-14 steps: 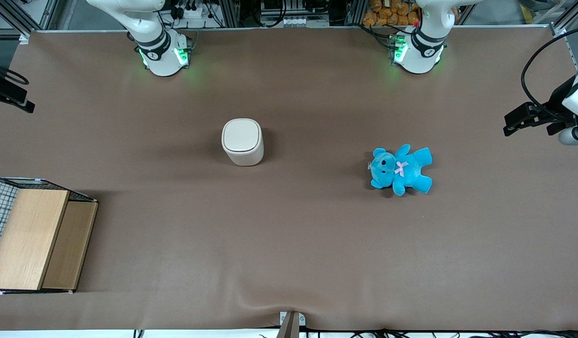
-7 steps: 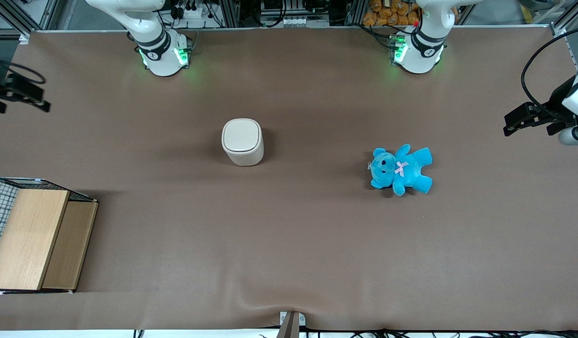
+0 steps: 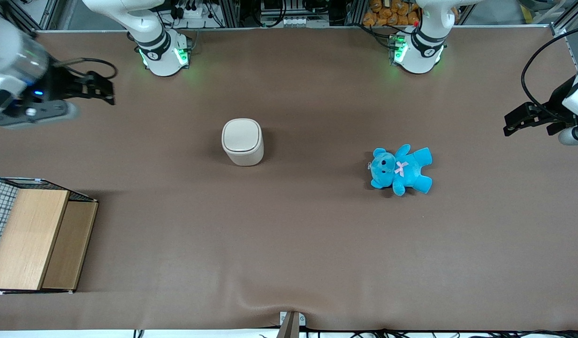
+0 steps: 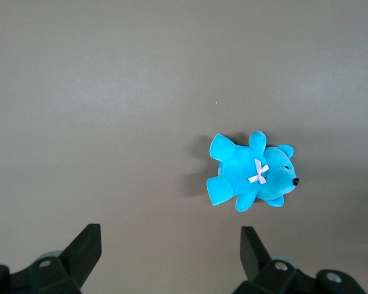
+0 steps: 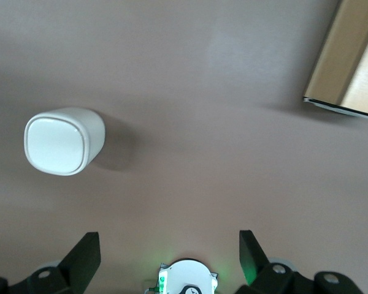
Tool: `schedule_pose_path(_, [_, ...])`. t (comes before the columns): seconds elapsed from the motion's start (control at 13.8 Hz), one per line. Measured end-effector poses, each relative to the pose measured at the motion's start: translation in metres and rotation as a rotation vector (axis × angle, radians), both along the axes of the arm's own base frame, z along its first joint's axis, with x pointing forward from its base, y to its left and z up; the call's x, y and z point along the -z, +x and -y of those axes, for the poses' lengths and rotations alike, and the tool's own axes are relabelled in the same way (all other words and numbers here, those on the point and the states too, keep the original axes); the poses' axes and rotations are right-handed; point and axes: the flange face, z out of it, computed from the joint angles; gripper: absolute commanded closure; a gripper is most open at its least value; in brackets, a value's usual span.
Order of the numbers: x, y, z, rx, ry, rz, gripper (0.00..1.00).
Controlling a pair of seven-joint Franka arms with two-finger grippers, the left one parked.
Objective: Open trash can with right arm
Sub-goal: 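Move the right gripper over the white trash can's lid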
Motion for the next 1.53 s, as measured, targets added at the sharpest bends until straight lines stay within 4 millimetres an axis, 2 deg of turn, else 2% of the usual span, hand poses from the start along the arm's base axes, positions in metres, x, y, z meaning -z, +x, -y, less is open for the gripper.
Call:
schedule_pose_path(0.29, [0.025, -0.015, -0.074, -0.036, -0.025, -0.015, 0.0])
schedule_pose_path(0.44, [0.042, -0.023, -0.102, -0.041, -0.038, -0.018, 0.0])
schedule_pose_path(0.73, [0.075, -0.034, -0.129, -0.029, -0.063, -0.038, 0.0])
schedule_pose_path(1.09, [0.134, -0.047, -0.159, 0.024, -0.049, -0.049, 0.0])
schedule_pose_path(1.24, [0.154, -0.052, -0.163, 0.046, -0.049, -0.052, 0.21])
schedule_pose_path(1.45, [0.18, -0.055, -0.167, 0.085, -0.057, -0.067, 0.77])
schedule_pose_path(1.53, [0.189, -0.054, -0.168, 0.094, -0.055, -0.082, 0.86])
